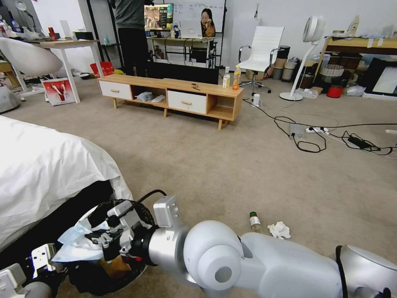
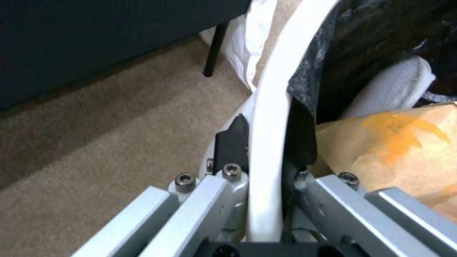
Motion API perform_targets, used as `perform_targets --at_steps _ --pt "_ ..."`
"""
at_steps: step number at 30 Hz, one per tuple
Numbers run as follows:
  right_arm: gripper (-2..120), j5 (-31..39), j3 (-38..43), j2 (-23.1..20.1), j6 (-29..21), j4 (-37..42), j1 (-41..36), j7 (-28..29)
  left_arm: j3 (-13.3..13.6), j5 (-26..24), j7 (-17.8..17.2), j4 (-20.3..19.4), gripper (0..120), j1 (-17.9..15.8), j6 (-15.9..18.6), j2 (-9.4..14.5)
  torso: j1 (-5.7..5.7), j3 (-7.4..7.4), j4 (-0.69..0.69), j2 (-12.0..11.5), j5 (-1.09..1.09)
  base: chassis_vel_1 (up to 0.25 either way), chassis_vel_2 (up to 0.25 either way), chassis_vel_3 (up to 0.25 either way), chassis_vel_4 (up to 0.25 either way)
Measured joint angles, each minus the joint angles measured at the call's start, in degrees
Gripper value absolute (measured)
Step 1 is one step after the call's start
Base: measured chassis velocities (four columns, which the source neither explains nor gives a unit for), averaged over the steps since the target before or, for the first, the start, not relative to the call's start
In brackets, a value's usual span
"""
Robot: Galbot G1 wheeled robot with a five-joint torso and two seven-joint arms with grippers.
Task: Pick up the trash bin and place the garbage on the floor into it.
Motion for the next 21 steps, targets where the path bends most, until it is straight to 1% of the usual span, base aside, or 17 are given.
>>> perform_targets --at_steps 4,6,12,21 --pt "0 -0.6 -0.1 -1.6 -0.1 -0.1 -1.6 0.0 0.0 0.1 0.0 0.1 1 -0.1 0.0 -0.1 0.00 0.00 -0.01 0.0 0.00 0.000 0.000 0.000 0.000" --pt "0 -1.4 -0.2 -2.9 -0.3 -0.5 -3.6 0.0 0.2 0.1 0.0 0.2 1 -0.1 0.0 -0.3 0.00 0.00 0.00 0.0 0.00 0.000 0.000 0.000 0.000" --pt "0 -2.7 -0.4 -4.7 -0.5 -1.6 -6.6 0.0 0.2 0.2 0.0 0.2 1 -0.1 0.0 -0.6 0.00 0.00 -0.01 0.0 0.00 0.000 0.000 0.000 0.000" --pt "0 -3.6 -1.5 -4.1 -0.5 -3.6 -8.5 -0.2 0.3 0.3 0.1 0.2 1 -0.1 0.0 -0.9 0.00 0.00 0.00 0.0 0.00 0.000 0.000 0.000 0.000"
